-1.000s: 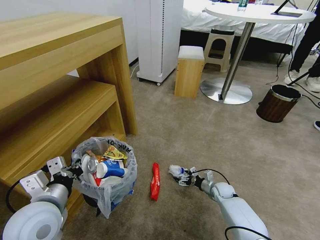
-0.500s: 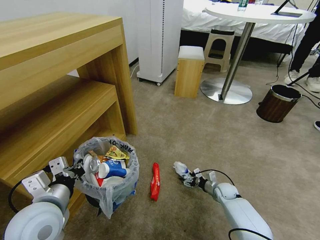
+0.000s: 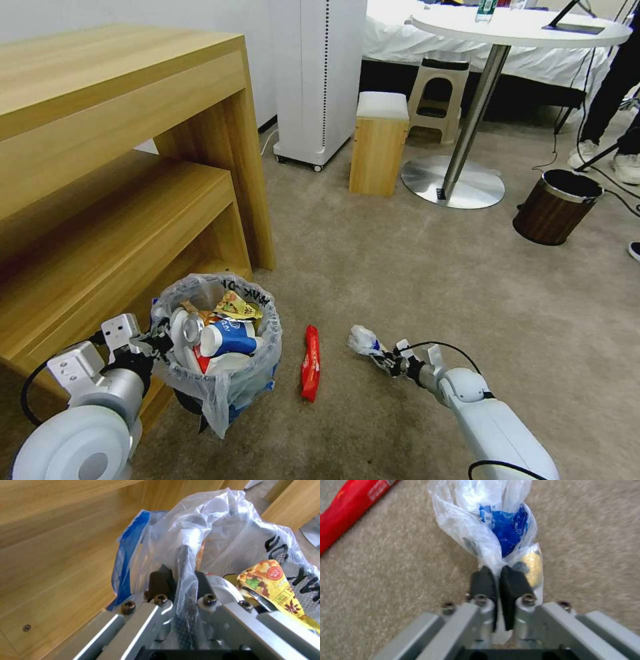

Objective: Pick up the trash bin and place the garbage on the floor into it.

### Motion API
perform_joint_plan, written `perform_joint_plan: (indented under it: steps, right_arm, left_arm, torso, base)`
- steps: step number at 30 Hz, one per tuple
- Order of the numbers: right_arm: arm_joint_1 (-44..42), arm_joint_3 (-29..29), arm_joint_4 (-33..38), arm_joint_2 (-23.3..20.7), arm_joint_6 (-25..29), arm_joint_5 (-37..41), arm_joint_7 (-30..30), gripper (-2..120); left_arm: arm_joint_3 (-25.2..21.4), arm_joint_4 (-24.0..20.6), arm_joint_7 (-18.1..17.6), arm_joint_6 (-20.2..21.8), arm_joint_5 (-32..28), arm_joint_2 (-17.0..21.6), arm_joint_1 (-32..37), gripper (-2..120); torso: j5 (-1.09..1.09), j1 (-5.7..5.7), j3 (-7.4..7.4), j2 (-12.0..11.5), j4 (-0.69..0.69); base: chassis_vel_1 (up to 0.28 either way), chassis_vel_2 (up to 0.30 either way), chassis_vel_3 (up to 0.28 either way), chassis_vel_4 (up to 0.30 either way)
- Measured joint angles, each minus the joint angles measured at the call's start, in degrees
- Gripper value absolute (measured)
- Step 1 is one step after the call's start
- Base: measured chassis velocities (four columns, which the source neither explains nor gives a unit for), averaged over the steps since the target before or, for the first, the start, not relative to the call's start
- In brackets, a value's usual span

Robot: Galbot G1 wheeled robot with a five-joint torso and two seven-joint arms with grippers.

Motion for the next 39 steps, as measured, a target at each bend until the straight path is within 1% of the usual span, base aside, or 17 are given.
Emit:
perform_joint_plan:
  steps: [5,6,7,8,9,10,11,13,14,16,17,18,22,25,28,29,39]
  right_arm:
    - [-1.69,-0.01,4.87,-1.77,0.87,3.29,1.28,0]
    - [-2.44,-0.01,7.8,-2.54,1.46,5.7,1.71,0]
    - [-2.55,-0.01,8.3,-2.66,1.57,6.11,1.76,0]
    - [-3.21,0.0,12.11,-3.5,2.63,9.25,2.13,0]
    - [-3.21,0.0,12.11,-3.5,2.63,9.25,2.13,0]
    - [-3.67,-0.1,14.86,-4.2,4.54,11.96,1.87,0]
    - [-4.03,-0.39,18.06,-4.83,7.37,15.13,0.53,0]
    - [-4.31,-1.0,23.24,-5.87,11.29,20.52,-3.25,0]
    - [-4.31,-1.0,23.24,-5.87,11.29,20.52,-3.25,0]
    - [-4.45,-1.97,27.61,-6.52,13.14,25.57,-6.99,0]
    - [-4.41,-2.73,30.23,-6.76,14.11,28.99,-9.87,0]
    - [-4.41,-2.73,30.23,-6.76,14.11,28.99,-9.87,0]
    - [-3.35,-5.0,35.7,-5.94,16.67,37.38,-20.07,0]
    - [-2.49,-6.96,37.07,-5.77,17.04,40.24,-22.45,0]
    - [-1.05,-9.56,36.75,-5.52,17.27,41.87,-22.5,0]
    - [0.41,-11.45,35.38,-4.75,17.45,42.08,-22.41,0]
    - [9.56,-19.9,27.85,-0.82,16.49,42.31,-23.19,0]
  left_arm:
    - [0.49,-0.46,-0.09,-0.01,0.0,-0.01,0.01,2]
    - [0.7,-0.6,-0.14,-0.01,0.0,0.0,0.05,2]
    - [0.74,-0.62,-0.15,-0.01,0.0,0.01,0.06,2]
    - [0.99,-0.75,-0.2,-0.01,-0.01,0.04,0.14,2]
    - [0.99,-0.75,-0.2,-0.01,-0.01,0.04,0.14,2]
    - [1.16,-0.86,-0.23,-0.01,-0.01,0.05,0.21,2]
    - [1.33,-0.9,-0.25,-0.01,-0.02,0.08,0.26,2]
    - [1.58,-1.04,-0.26,-0.01,-0.02,0.1,0.39,2]
    - [1.58,-1.04,-0.26,-0.01,-0.02,0.1,0.39,2]
    - [1.93,-1.18,-0.27,0.0,-0.02,0.1,0.62,2]
    - [2.1,-1.27,-0.29,0.0,0.02,0.07,0.7,2]
    - [2.1,-1.27,-0.29,0.0,0.02,0.07,0.7,2]
    - [2.81,-1.32,-0.29,0.0,0.32,-0.16,0.68,2]
    - [3.25,-1.45,-0.29,0.02,0.41,-0.29,0.71,2]
    - [3.64,-1.83,-0.3,0.09,0.41,-0.38,0.86,2]
    - [3.87,-2.15,-0.3,0.16,0.4,-0.41,0.88,2]
    - [3.9,-3.11,-0.37,0.38,0.11,-0.41,0.84,2]
  torso:
    - [-0.01,0.0,0.0,0.0,-0.01]
    - [0.0,0.0,0.0,0.0,-0.01]
    - [0.0,0.0,0.0,0.0,-0.01]
    - [-0.02,0.0,0.0,0.0,-0.01]
    - [-0.02,0.0,0.0,0.0,-0.01]
    - [-0.02,0.0,0.0,0.0,0.0]
    - [0.01,0.0,0.0,0.0,-0.01]
    - [-0.03,0.0,0.0,0.01,0.0]
    - [-0.03,0.0,0.0,0.01,0.0]
    - [0.01,0.0,0.0,0.01,0.0]
    - [-0.02,0.0,0.0,0.01,0.0]
    - [-0.02,0.0,0.0,0.01,0.0]
    - [-0.02,0.0,0.0,0.01,0.0]
    - [-0.02,0.0,0.0,0.01,0.0]
    - [-0.01,0.0,0.0,0.01,-0.01]
    - [-0.01,0.0,0.0,0.01,0.0]
    - [-0.01,0.0,0.0,0.0,0.01]
  base:
    - [0.0,0.0,0.0,0.0]
    - [0.0,0.0,0.0,0.0]
    - [0.0,0.0,0.0,0.0]
    - [0.0,0.0,0.0,0.0]
    - [0.0,0.0,0.0,0.0]
    - [0.0,0.0,0.0,0.0]
    - [0.0,0.0,0.0,0.0]
    - [0.0,0.0,0.0,0.0]
    - [0.0,0.0,0.0,0.0]
    - [0.0,0.0,0.0,0.0]
    - [0.0,0.0,0.0,0.0]
    - [0.0,0.0,0.0,0.0]
    - [0.0,0.0,0.0,0.0]
    - [0.0,0.0,0.0,0.0]
    - [0.0,0.0,0.0,0.0]
    - [0.0,0.0,0.0,0.0]
    - [0.0,0.0,0.0,0.0]
